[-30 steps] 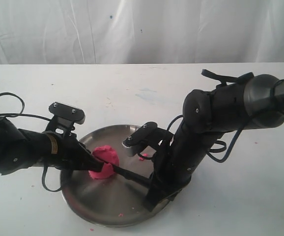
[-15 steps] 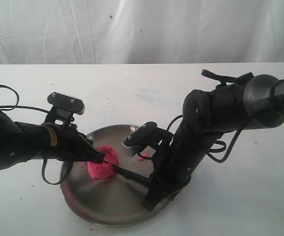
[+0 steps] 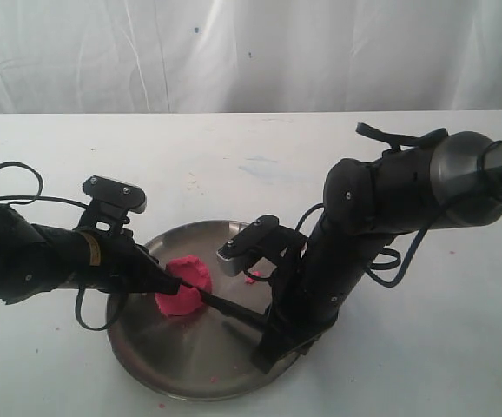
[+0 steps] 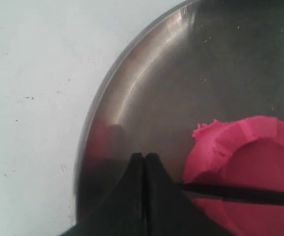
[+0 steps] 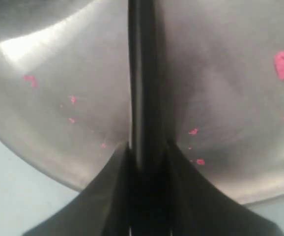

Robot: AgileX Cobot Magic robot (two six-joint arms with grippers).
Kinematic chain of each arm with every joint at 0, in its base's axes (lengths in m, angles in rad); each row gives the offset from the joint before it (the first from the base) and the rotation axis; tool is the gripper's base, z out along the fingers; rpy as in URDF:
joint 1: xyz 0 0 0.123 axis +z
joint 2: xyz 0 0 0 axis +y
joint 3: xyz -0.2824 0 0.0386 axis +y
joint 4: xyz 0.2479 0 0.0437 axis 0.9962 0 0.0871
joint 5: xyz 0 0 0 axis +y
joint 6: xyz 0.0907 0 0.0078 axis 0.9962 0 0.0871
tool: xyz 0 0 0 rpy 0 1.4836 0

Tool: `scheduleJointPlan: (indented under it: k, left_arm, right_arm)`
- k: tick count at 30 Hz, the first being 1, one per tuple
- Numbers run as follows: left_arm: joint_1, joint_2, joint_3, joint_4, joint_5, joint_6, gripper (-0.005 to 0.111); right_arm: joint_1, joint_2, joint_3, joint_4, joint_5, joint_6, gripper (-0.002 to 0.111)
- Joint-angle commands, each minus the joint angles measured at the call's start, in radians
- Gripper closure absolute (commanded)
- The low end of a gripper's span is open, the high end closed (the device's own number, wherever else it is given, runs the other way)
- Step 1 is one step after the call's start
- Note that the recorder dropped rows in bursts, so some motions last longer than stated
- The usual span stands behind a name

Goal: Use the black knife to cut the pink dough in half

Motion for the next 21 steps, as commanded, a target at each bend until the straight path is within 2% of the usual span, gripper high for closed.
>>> scheduleJointPlan:
  k: [1, 21]
  left_arm:
    - [0.003, 0.009, 0.004, 0.003, 0.024, -0.005, 0.107]
    - [0.003, 0.009, 0.004, 0.003, 0.024, -0.005, 0.107]
  right_arm:
    - [0.0, 0.001, -0.008, 0.006, -0.021, -0.003, 0.108]
    - [0.0, 0.054, -0.008, 0.025, -0.012, -0.008, 0.108]
